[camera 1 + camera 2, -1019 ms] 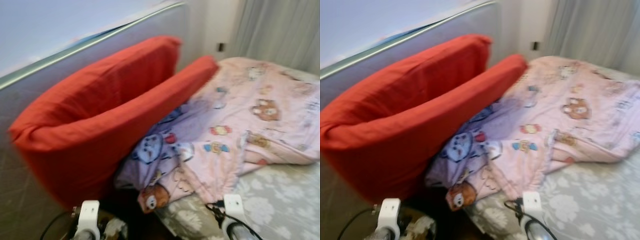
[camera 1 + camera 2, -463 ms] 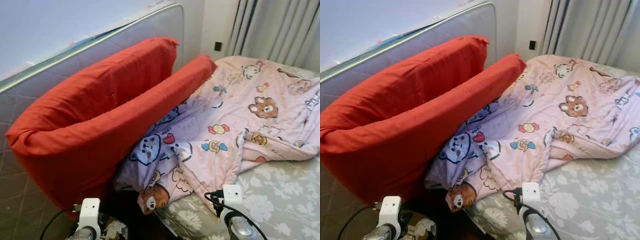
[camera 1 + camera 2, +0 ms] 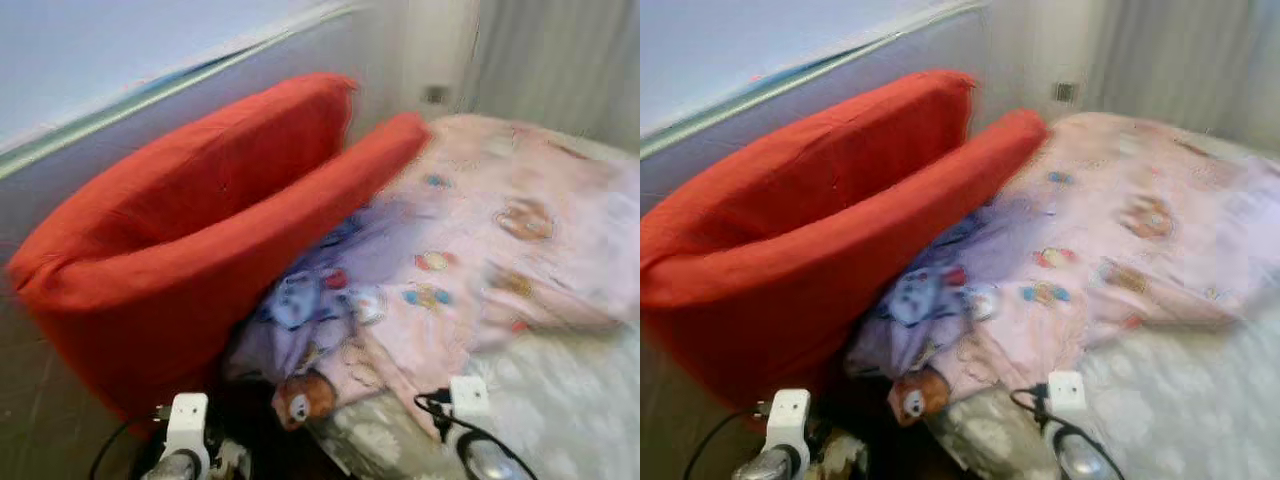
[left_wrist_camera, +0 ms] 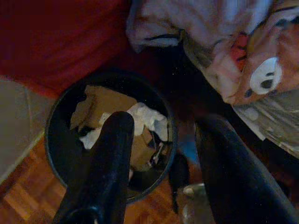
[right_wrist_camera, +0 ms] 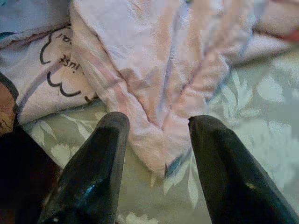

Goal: Clean up the room

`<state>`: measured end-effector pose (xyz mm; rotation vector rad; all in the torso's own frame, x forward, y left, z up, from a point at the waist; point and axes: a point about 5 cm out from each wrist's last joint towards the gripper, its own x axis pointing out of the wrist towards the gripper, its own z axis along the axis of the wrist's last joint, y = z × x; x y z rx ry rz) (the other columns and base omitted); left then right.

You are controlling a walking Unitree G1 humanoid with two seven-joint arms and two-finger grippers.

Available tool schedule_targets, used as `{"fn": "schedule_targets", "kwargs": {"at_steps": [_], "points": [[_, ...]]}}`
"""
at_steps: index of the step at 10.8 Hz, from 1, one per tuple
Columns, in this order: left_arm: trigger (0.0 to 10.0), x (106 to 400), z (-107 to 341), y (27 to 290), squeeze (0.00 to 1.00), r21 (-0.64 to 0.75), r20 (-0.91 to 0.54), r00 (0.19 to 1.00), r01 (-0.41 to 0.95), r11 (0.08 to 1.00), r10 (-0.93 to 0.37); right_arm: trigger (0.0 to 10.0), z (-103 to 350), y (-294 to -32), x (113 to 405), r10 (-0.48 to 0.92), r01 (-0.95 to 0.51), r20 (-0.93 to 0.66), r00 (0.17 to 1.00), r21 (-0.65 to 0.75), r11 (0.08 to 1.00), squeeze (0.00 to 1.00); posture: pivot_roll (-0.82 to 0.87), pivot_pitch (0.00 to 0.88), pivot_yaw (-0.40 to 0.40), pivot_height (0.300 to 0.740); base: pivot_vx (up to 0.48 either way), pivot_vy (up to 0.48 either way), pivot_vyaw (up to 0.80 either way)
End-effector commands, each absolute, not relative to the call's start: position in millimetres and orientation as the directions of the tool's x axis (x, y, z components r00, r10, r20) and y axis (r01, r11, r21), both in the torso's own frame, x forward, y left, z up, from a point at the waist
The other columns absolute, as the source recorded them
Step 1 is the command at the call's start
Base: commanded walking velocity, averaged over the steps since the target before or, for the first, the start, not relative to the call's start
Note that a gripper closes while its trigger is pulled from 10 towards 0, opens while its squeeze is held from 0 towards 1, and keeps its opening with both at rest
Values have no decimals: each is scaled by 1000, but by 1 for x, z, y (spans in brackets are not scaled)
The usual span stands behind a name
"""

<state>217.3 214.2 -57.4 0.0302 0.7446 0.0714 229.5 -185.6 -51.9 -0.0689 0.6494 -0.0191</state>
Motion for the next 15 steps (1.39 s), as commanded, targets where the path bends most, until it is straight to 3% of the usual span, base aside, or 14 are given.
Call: {"fn": "schedule_targets", "kwargs": {"at_steps": [1,7,10,11,12,15], "points": [[10000,213,-59,219,0,58,-681,725,-80,995,98,10000,-51,-181,232,-31,-3,-597,802,-56,998,0,90,44,18,740,0,0,0],[10000,226,-54,203,0,27,-644,762,-75,997,74,10000,-42,-192,242,-60,31,-557,828,-61,998,0,79,40,-19,740,0,0,0],[10000,268,-14,206,0,26,-420,904,-71,997,75,10000,-25,-185,261,-60,44,-455,888,-46,998,0,104,64,-10,740,0,0,0],[10000,280,6,212,0,20,-276,955,-105,994,107,10000,-17,-183,268,-64,50,-399,915,-45,998,0,78,96,-6,740,0,0,0],[10000,280,12,210,0,17,-210,973,-92,996,93,10000,-12,-186,269,-83,71,-349,933,-46,996,0,85,101,-10,740,0,0,0],[10000,278,6,202,0,16,-246,969,-24,1000,27,10000,-14,-191,269,-108,100,-371,922,-41,994,0,103,139,-13,735,0,0,0]]}}
